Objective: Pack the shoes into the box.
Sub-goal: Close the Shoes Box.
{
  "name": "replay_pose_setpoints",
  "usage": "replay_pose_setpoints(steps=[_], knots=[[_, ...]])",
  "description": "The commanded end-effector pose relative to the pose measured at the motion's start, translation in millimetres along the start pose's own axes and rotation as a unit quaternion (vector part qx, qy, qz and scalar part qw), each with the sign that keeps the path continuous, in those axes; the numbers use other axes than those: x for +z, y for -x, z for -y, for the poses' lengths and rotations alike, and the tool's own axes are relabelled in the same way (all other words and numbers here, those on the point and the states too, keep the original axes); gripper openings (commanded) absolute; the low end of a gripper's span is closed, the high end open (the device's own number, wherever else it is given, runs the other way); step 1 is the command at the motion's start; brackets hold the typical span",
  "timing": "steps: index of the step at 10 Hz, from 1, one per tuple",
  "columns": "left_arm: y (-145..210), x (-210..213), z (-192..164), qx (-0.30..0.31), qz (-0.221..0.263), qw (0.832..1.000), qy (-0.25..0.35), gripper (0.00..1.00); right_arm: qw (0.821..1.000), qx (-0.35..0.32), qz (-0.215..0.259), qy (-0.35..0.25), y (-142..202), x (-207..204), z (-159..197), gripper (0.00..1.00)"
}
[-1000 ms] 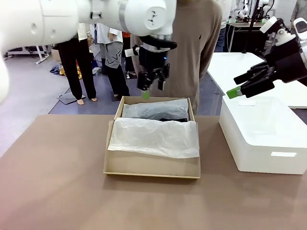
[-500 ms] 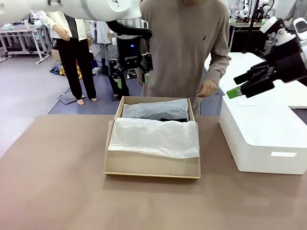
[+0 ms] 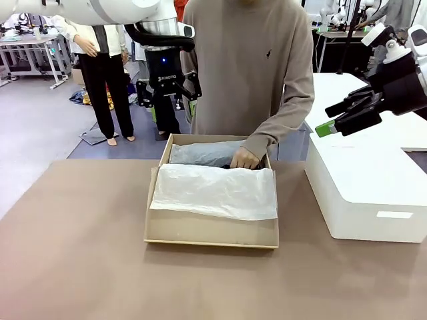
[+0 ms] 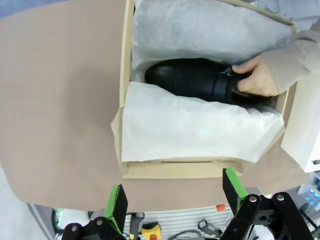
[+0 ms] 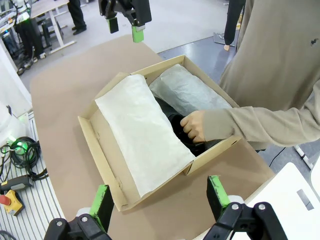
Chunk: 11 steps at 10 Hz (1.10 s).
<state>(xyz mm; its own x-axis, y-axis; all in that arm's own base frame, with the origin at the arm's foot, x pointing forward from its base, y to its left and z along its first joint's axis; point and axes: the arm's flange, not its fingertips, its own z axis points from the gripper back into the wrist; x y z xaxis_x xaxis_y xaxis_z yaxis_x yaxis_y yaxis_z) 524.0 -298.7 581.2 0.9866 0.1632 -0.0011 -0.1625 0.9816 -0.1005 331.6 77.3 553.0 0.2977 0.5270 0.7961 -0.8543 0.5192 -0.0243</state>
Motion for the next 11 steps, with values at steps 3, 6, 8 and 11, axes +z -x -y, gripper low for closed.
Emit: replay_pose_setpoints(steps=[3, 6, 8, 11], knots=[[-1, 1, 3, 0.012, 0.009, 1.0, -0.008, 1.0, 1.0, 0.005, 0.009, -0.005, 0, -1, 2, 1.0], [2, 0, -22, -0.189, -0.013, 0.982, -0.023, 1.0, 1.0, 0.005, 0.009, -0.005, 0, -1, 2, 1.0], [3, 6, -72, -0.31, -0.04, 0.949, -0.026, 1.0, 1.0, 0.005, 0.009, -0.005, 0, -1, 2, 1.0], [-6, 8, -129, -0.431, -0.052, 0.901, 0.001, 1.0, 1.0, 0.005, 0.009, -0.005, 0, -1, 2, 1.0]])
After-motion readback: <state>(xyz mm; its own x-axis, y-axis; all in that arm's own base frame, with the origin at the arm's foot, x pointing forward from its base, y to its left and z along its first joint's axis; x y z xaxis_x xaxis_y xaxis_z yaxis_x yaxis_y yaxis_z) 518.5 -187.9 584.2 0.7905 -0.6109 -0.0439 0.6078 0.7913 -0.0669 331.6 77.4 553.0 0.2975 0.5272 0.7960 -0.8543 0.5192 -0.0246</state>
